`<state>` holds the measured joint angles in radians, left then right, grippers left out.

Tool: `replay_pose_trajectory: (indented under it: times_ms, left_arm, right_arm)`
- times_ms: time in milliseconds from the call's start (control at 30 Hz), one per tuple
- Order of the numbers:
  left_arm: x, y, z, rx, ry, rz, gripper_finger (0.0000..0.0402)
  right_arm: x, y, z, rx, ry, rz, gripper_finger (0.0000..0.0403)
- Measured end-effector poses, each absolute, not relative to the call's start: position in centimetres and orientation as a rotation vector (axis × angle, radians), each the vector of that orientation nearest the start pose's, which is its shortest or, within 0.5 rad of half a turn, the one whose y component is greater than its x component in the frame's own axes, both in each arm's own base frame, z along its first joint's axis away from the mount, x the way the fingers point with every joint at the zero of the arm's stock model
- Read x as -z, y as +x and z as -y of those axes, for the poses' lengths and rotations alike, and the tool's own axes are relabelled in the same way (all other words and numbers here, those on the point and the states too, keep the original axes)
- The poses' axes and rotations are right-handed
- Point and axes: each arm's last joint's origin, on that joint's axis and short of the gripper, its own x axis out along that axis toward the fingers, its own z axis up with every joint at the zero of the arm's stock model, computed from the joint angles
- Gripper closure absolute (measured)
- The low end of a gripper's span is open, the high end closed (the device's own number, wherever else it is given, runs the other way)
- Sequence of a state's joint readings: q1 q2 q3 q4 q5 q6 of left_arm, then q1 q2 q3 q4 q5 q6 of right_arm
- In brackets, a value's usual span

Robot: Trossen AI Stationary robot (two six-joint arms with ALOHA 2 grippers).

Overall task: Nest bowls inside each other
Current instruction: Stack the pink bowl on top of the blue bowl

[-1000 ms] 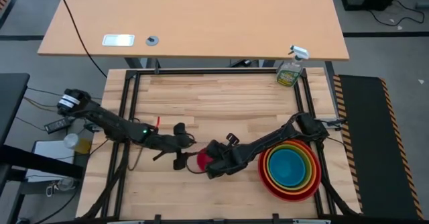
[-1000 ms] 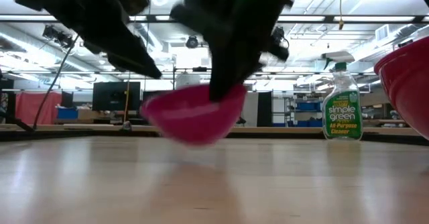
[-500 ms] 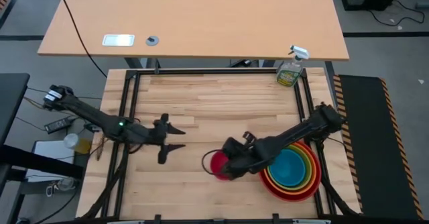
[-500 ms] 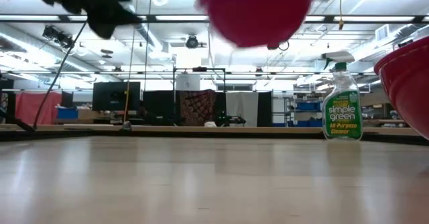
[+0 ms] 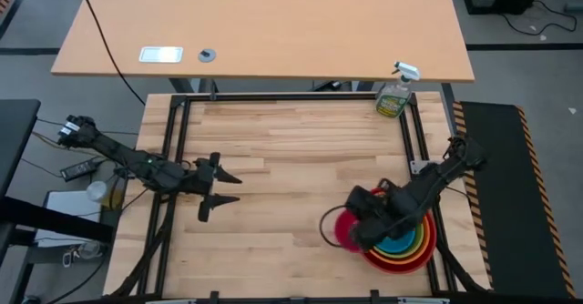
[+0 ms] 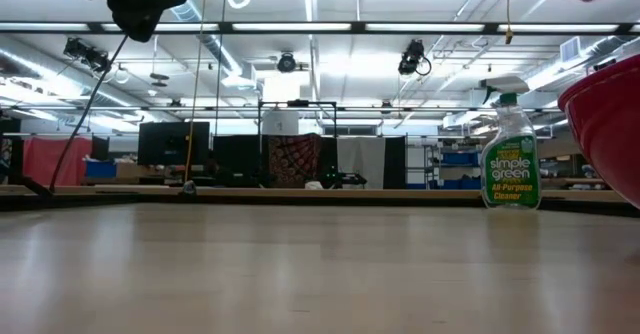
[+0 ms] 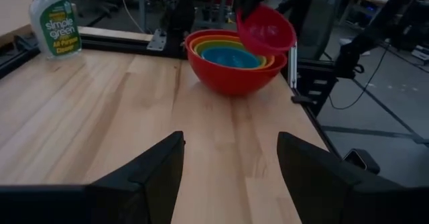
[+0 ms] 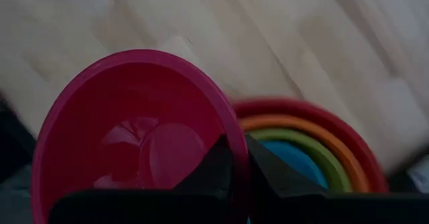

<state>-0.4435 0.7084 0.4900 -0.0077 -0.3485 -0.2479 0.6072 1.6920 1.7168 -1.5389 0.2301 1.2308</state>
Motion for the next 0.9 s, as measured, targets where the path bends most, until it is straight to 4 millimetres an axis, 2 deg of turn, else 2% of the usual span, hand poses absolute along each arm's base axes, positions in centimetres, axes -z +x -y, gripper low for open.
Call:
replay_pose_trajectory:
  times_ms: [200, 467, 600, 767, 900]
  left_arm:
    - [-25.7, 15.4, 6.2, 0.062, -0.175, -0.235, 0.0159]
    - [-25.3, 15.8, 6.4, 0.055, -0.188, -0.26, 0.0159]
    - [-25.0, 16.1, 6.5, 0.051, -0.181, -0.281, 0.0159]
    - [-24.8, 16.3, 6.6, 0.046, -0.176, -0.291, 0.0159]
    - [-24.8, 16.3, 6.6, 0.043, -0.18, -0.29, 0.0159]
  right_arm:
    - [-32.9, 22.7, -17.3, 0.587, 0.394, -1.322, 0.0374]
    - [-31.0, 17.7, -14.6, 0.747, 0.511, -1.339, 0.0376]
    - [-28.6, 16.1, -13.5, 0.787, 0.571, -1.355, 0.0376]
    - [-24.4, 15.5, -13.3, 0.746, 0.622, -1.42, 0.0374]
    - [-22.1, 15.4, -13.3, 0.729, 0.645, -1.458, 0.0373]
